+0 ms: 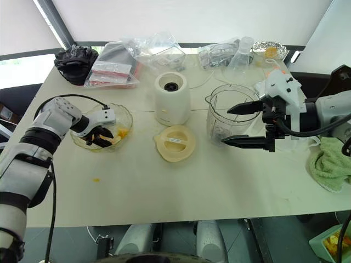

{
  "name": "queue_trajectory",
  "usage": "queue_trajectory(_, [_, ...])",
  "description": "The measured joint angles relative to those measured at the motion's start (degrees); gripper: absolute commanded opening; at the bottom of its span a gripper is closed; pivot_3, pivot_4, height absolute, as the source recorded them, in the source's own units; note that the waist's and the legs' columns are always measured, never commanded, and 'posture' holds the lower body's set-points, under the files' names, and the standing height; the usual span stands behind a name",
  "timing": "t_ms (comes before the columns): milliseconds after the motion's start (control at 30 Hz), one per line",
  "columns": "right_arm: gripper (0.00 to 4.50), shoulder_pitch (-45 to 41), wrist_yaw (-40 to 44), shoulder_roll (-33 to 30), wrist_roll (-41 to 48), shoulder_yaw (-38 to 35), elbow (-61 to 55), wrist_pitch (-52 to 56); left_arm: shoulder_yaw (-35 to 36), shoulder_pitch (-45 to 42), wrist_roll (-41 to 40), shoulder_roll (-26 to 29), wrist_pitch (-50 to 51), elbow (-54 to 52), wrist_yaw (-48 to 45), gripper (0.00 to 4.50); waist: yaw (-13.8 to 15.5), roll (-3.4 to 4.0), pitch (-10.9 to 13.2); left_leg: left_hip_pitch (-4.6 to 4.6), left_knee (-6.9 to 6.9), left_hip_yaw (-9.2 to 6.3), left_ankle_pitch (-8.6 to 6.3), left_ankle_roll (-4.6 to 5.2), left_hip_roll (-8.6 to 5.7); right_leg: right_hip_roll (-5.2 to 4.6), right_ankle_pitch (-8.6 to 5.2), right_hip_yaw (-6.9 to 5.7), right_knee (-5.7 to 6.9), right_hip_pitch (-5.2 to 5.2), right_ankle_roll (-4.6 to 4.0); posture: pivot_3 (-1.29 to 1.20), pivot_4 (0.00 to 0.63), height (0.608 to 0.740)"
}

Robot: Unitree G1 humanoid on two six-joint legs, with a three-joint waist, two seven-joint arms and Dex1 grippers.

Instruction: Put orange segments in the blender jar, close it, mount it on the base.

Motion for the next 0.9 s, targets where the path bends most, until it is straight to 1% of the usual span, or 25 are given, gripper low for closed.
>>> queue_trajectory(500, [4.46,0.0,-1.31,0.0,0.0,-0.05,-0.59,0.15,0.75,-0.26,2.38,-2.98,-1.05,4.13,4.79,2.63,0.29,0.04,-0.05,0.02,0.04,0.01,0.0,0.0,-0.03,-0.03,0.01,0.0,0.02,0.04,0.02,0.0,0.15,0.74])
queue_trajectory(900, [4.46,-0.41,-2.84,0.24,-0.25,-0.05,-0.65,-0.01,2.25,-0.57,3.37,-4.13,-1.92,5.63,6.58,2.63,0.4,0.09,-0.1,0.1,0.05,-0.01,0.0,0.0,-0.04,-0.04,0.02,0.0,0.01,0.14,0.03,0.0,0.15,0.74])
